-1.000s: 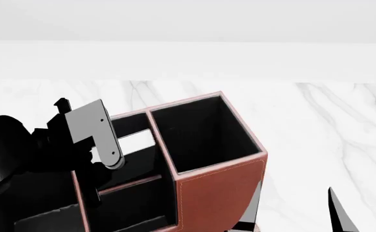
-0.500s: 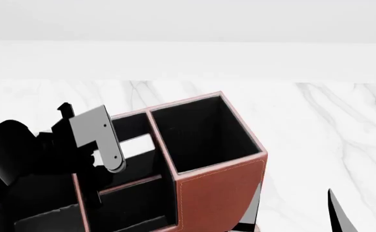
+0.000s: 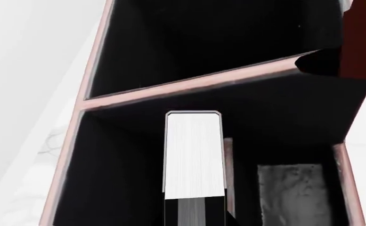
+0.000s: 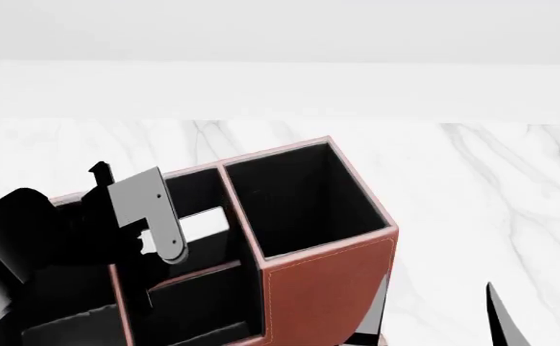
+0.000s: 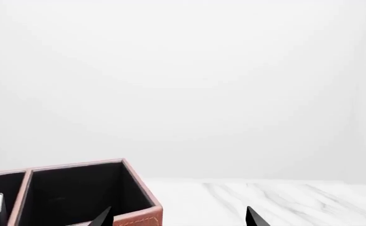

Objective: Pick up the book and place it in the front compartment of the caddy.

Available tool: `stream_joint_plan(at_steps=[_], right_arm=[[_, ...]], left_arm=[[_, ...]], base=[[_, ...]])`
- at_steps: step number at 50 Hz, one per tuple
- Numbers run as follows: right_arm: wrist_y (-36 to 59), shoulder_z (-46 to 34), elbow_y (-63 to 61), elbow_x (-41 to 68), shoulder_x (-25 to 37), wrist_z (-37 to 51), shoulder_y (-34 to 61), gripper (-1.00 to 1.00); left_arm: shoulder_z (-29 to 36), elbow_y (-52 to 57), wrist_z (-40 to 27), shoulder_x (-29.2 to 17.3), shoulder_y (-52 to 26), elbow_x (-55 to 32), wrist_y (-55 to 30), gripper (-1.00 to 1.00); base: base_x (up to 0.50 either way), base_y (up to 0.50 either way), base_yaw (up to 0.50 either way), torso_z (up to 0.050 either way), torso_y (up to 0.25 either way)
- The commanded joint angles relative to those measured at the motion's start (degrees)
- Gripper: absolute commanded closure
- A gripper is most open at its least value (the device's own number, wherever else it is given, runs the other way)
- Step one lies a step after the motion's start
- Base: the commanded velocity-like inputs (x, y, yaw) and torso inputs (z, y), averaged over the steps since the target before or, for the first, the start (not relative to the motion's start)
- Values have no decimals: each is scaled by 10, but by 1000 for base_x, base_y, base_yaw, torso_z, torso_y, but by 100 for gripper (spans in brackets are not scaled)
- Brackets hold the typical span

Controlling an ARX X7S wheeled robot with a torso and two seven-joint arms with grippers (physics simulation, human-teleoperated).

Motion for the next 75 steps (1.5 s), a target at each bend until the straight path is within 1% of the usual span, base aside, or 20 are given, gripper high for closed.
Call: stream_joint_plan(at_steps=[1,10,17,18,29,35,39,43,44,49,50,52,57,61,62,65,67,70,73,75], right_arm=[[-5,12,-4,-6,-12,-16,-2,-100],[-18,11,12,-7,-12,-19,-3,-100],[-12,11,4,-6,-10,-16,-3,-100],[-16,12,6,-6,-10,-17,-4,-100],[-10,10,0,-5,-9,-14,-3,-100],[-9,11,-3,-4,-7,-13,-3,-100],[-9,10,-4,-4,-7,-12,-4,-100],[-7,8,-6,-4,-7,-12,-2,-100],[-9,7,-4,-3,-8,-13,-2,-100],[-8,7,-7,-2,-7,-12,-2,-100],[-9,7,-7,-1,-7,-13,-2,-100],[-9,5,-5,-1,-8,-13,0,-100],[-10,2,-3,-1,-9,-14,0,-100],[-12,1,0,0,-10,-15,1,-100],[-8,0,-5,0,-9,-14,2,-100],[-11,0,-3,1,-9,-14,1,-100],[-12,1,-4,0,-8,-13,-2,-100],[-9,1,-9,0,-8,-11,-3,-100],[-10,0,-10,0,-7,-11,-4,-100],[-11,1,-9,0,-7,-11,-4,-100]], left_arm=[[-35,-52,22,35,-6,-8,40,100],[-33,-107,30,56,-4,0,76,100],[-36,-114,25,61,-6,-3,68,100],[-35,-109,25,60,-4,-3,65,-100],[-34,-108,27,60,-3,-3,65,-100],[-38,-81,18,48,0,-8,52,-100],[-43,-22,-2,25,5,-17,19,-100],[-70,59,-37,-3,10,-43,-10,-100],[-80,104,-59,-19,14,-52,-22,-100],[-106,203,-127,-54,31,-69,-55,-100],[-122,228,-158,-59,38,-80,-69,-100],[-130,275,-187,-76,48,-85,-79,-100],[-164,353,-264,-97,72,-105,-102,-100],[-206,448,-345,-119,107,-142,-124,-100],[-219,483,-375,-127,122,-151,-129,-100],[-236,521,-415,-135,145,-158,-123,-100],[-257,540,-477,-136,166,-139,-105,-100],[-255,577,-522,-146,186,-112,-102,-100],[-259,610,-557,-153,215,-105,-96,-100],[-261,636,-602,-159,241,-73,-77,-100]], base=[[0,0,0,0,0],[0,0,0,1,1],[0,0,0,0,1],[0,0,0,0,0],[0,0,0,0,1],[0,0,0,0,0],[0,0,0,0,0],[0,0,0,0,0],[0,0,0,0,0],[0,0,0,0,0],[0,0,0,0,0],[0,0,0,0,0],[0,0,0,0,0],[0,0,0,0,0],[0,0,0,0,0],[0,0,0,0,0],[0,0,0,0,0],[0,0,0,0,0],[0,0,0,0,0],[0,0,0,0,0]])
